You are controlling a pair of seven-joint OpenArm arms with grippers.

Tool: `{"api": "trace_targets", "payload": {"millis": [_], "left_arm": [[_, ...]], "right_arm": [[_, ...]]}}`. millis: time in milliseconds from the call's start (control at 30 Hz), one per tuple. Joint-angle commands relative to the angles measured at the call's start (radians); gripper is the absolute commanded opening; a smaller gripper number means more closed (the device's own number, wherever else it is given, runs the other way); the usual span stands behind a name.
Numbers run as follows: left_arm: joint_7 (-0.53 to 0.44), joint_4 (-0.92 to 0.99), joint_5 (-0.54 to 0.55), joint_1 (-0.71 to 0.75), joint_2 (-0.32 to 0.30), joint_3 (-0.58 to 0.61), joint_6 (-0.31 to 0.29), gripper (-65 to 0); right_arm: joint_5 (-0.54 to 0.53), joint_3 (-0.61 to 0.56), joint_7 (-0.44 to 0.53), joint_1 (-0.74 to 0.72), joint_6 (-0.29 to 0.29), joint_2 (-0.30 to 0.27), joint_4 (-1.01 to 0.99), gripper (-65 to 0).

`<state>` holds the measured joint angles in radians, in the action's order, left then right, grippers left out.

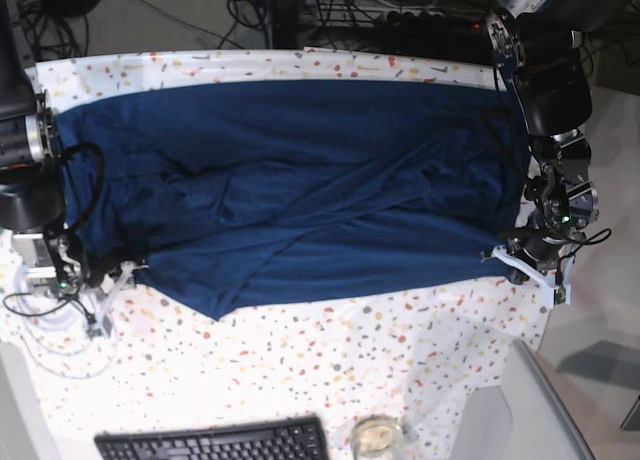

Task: Layout the t-shirt on the table in an organized manner, then fold the t-shirt properly
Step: 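Grasp the opposite shirt corner with the left gripper, right gripper holding its corner, then lift both held corners and fold the shirt edge over onto the opposite edge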

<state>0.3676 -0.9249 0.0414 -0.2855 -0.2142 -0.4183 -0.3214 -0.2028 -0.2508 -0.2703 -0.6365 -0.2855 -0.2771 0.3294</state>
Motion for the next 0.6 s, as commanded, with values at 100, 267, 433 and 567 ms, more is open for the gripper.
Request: {"api": "trace_targets", "payload": {"millis": [100, 267, 433, 567], "left_arm": [[-0.022, -0.018, 0.008, -0.027, -0.017, -0.001, -0.003, -65.0], [-0.022, -0.023, 0.008, -0.027, -0.017, -0.001, -0.003, -65.0], [0.057, -0.055, 0.008, -0.045, -0.017, -0.001, -0.003, -65.0], [0.061, -0.059, 0.008, -0.050, -0.018, -0.001, -0.003, -65.0]], "right_arm": [[-0.005, 0.003, 0.035, -0.032, 0.001, -0.012, 0.009, -56.7], [-0.005, 0.003, 0.053, -0.038, 0.001, -0.015, 0.027, -63.9], [-0.005, 0.003, 0.061, -0.033, 0.001, -0.027, 0.063, -65.0], [-0.005, 0.005, 0.065, -0.033, 0.001, -0.035, 0.066, -65.0]]}}
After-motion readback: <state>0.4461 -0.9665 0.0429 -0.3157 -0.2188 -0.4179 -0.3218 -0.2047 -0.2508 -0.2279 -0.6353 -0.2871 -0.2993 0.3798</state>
